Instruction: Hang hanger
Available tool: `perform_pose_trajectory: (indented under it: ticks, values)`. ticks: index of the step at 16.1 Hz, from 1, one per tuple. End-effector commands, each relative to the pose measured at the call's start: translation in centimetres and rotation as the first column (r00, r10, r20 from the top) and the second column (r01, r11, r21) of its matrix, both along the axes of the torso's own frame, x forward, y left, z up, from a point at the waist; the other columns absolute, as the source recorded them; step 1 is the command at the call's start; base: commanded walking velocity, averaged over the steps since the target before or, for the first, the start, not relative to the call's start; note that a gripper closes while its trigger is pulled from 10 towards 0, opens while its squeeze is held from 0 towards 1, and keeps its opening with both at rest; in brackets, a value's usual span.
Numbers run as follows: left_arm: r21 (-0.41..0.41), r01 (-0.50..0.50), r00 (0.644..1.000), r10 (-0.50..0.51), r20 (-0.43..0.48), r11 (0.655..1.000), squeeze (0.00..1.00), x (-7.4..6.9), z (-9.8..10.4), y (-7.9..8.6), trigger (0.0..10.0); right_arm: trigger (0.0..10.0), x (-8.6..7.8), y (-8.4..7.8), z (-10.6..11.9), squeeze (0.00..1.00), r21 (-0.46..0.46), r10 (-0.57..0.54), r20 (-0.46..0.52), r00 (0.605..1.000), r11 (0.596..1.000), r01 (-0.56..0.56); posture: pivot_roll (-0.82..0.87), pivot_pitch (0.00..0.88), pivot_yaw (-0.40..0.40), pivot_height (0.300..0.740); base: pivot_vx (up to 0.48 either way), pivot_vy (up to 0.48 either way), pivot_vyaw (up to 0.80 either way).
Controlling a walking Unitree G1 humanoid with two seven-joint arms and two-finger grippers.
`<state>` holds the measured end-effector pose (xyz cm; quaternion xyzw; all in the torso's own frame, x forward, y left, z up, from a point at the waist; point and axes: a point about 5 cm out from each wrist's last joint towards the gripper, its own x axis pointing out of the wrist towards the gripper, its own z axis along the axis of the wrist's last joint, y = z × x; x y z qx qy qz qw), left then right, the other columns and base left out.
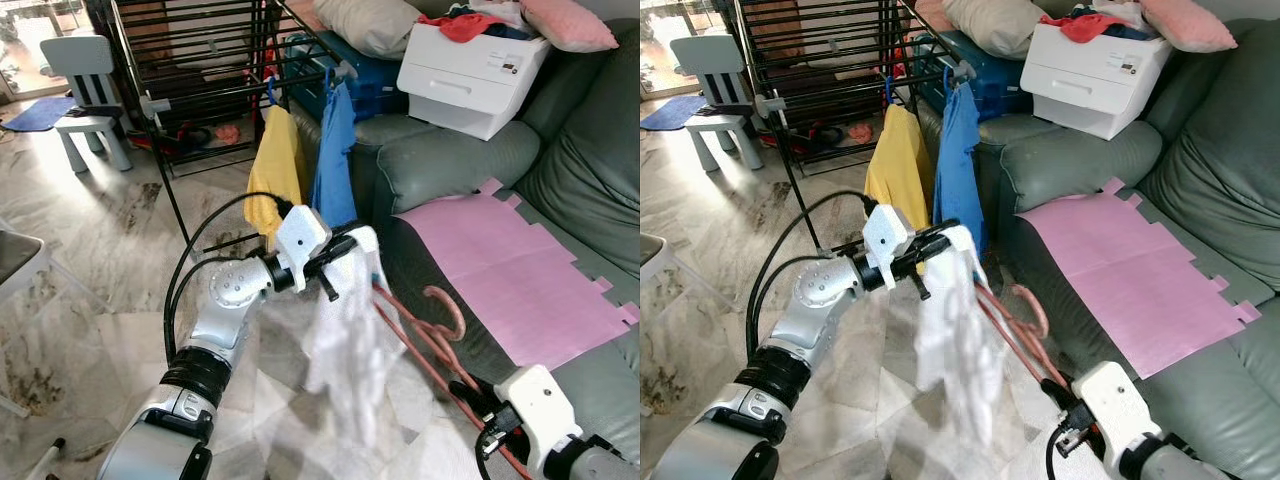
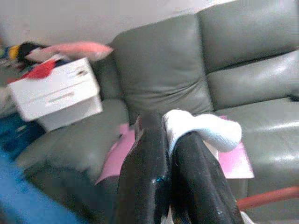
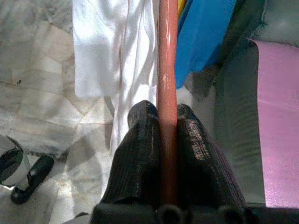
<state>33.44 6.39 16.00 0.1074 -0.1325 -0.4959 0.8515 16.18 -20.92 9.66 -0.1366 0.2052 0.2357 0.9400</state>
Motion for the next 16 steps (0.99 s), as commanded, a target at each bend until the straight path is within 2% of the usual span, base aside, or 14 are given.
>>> perform_pose_trajectory:
  ticks: [1,3,4,5,7,9,11,12,13,15,16]
  values:
    - [-0.014,0.046,0.998,-0.046,0.030,0.999,0.00,-0.3,1.2,-0.1,10.0,10.0,0.1,-0.8,-0.5,0.00,-0.003,-0.056,0.000,0.998,0.998,0.056,-0.07,0.000,0.029,0.740,0.000,0.000,0.00]
    - [-0.101,0.035,0.999,-0.035,0.002,0.994,0.00,0.1,2.7,0.2,10.0,10.0,0.2,-3.0,-1.8,0.00,0.014,-0.233,0.011,0.972,0.972,0.233,-0.07,0.000,0.027,0.740,0.000,0.000,0.00]
    - [-0.123,0.028,1.000,-0.028,-0.004,0.992,0.00,0.3,3.1,0.3,10.0,10.0,0.2,-3.8,-2.1,0.00,0.025,-0.287,0.017,0.958,0.958,0.286,-0.07,0.000,0.026,0.740,0.000,0.000,0.00]
    - [-0.168,0.007,1.000,-0.008,-0.009,0.986,0.00,0.8,4.2,0.6,10.0,10.0,0.0,-6.0,-2.4,0.00,0.096,-0.453,0.017,0.891,0.888,0.449,-0.07,0.000,0.026,0.740,0.000,0.000,0.00]
    - [-0.191,-0.007,1.000,0.004,-0.019,0.982,0.00,1.1,4.7,0.9,10.0,10.0,0.0,-7.3,-2.3,0.00,0.133,-0.536,0.030,0.844,0.839,0.528,-0.07,0.000,0.027,0.740,0.000,0.000,0.00]
    - [-0.196,-0.026,0.999,0.019,-0.039,0.980,0.00,1.4,4.7,1.1,10.0,10.0,0.3,-9.0,-1.4,0.00,0.210,-0.649,0.076,0.757,0.753,0.624,-0.07,0.000,0.029,0.740,0.000,0.000,0.00]
    - [-0.182,-0.019,0.998,0.007,-0.069,0.983,0.00,1.0,3.9,0.8,10.0,10.0,1.0,-9.1,-0.5,0.00,0.269,-0.681,0.109,0.724,0.722,0.638,-0.07,0.000,0.029,0.740,0.000,0.000,0.00]
    - [-0.137,0.020,0.993,-0.036,-0.116,0.990,0.00,-0.1,1.7,0.0,10.0,10.0,2.4,-9.1,1.3,0.00,0.381,-0.728,0.154,0.668,0.667,0.640,-0.07,0.000,0.030,0.740,0.000,0.000,0.00]
    - [-0.111,0.045,0.989,-0.060,-0.133,0.993,0.00,-0.7,0.7,-0.4,10.0,10.0,3.1,-9.0,2.2,0.00,0.434,-0.748,0.167,0.642,0.641,0.634,-0.07,0.000,0.029,0.740,0.000,0.000,0.00]
    - [-0.054,0.095,0.979,-0.103,-0.175,0.994,0.00,-1.9,-1.5,-1.2,10.0,10.0,4.7,-8.2,4.3,0.00,0.544,-0.763,0.192,0.617,0.606,0.580,-0.07,0.000,0.028,0.740,0.000,0.000,0.00]
    - [0.005,0.135,0.975,-0.132,-0.180,0.991,0.00,-2.9,-3.1,-1.6,10.0,10.0,6.1,-6.9,5.9,0.00,0.607,-0.747,0.211,0.631,0.606,0.514,-0.07,0.000,0.027,0.740,0.000,0.000,0.00]
